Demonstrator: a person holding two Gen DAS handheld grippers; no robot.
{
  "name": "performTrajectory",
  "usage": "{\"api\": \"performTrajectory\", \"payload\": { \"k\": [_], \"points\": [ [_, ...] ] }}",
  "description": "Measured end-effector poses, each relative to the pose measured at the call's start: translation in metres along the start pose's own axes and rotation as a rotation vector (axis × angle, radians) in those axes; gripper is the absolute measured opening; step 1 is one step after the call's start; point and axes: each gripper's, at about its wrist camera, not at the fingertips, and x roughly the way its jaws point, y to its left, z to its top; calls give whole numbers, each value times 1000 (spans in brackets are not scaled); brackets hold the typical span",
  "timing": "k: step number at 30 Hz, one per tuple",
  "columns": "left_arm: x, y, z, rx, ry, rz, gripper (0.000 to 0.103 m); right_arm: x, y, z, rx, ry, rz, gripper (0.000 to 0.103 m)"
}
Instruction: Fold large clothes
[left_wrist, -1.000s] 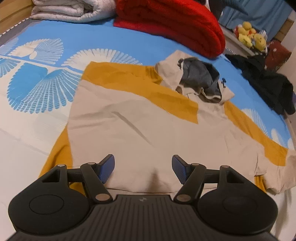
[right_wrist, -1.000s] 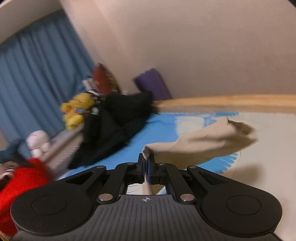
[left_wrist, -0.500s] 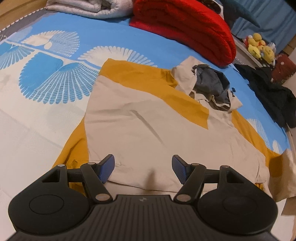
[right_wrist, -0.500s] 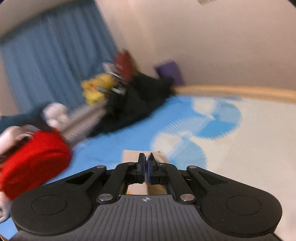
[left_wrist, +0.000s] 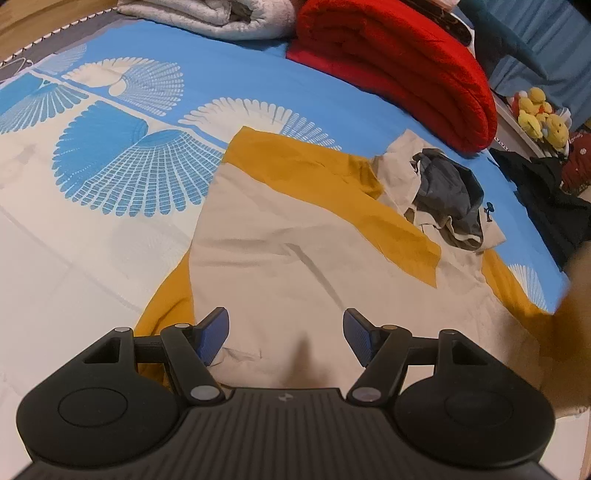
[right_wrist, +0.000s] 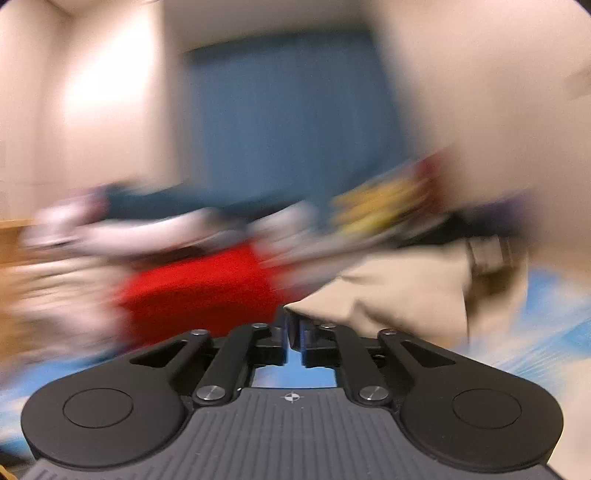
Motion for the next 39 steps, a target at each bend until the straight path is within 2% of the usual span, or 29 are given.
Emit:
{"api": "performTrajectory", "payload": {
  "k": [1,2,3,5,7,9,12,14,16,20,25,27,29,30,31,32,35,37,39],
  "points": [
    [1,1,1,-5,0,1,73,11,6,-9,45,107,126,15],
    [2,1,1,-9,0,3,73,23,11,-21,80,214,207,19],
    [3,2,2,-13,2,5,73,32,15,-34,101,298,214,20],
    [5,2,2,-23,7,2,73,44,15,-52,147,414,154,23],
    [7,1,1,-30,17,-9,73,50,10,-60,221,475,125,23],
    [9,-1,0,-31,24,-26,73,51,7,-63,233,507,100,24],
    [14,-3,-1,-39,28,-50,70,55,3,-66,183,551,35,30],
    [19,-3,-1,-55,38,-85,56,56,-4,-71,186,593,-21,30],
    [26,-4,-3,-70,53,-118,48,71,-13,-78,233,637,-55,30],
    [45,-7,-7,-100,102,-128,48,73,-33,-93,283,701,-140,30],
    [64,-14,-13,-115,143,-134,48,70,-40,-93,317,713,-153,30],
    [68,-18,-14,-102,145,-135,40,71,-40,-93,318,710,-157,30],
    [72,-23,-16,-91,150,-140,14,71,-41,-94,325,712,-163,30],
    [72,-24,-17,-87,146,-139,9,74,-42,-92,331,713,-166,30],
    [68,-26,-16,-75,126,-127,0,74,-43,-92,335,713,-166,30],
    [60,-28,-15,-54,97,-119,0,74,-43,-92,339,712,-165,30],
    [19,-36,-5,-6,-56,-115,0,74,-45,-90,351,697,-157,30],
    [-14,-40,-2,29,-203,-45,0,73,-45,-88,370,686,-151,30],
    [-34,-40,-4,44,-296,61,0,72,-46,-88,392,680,-143,30]
  ]
}}
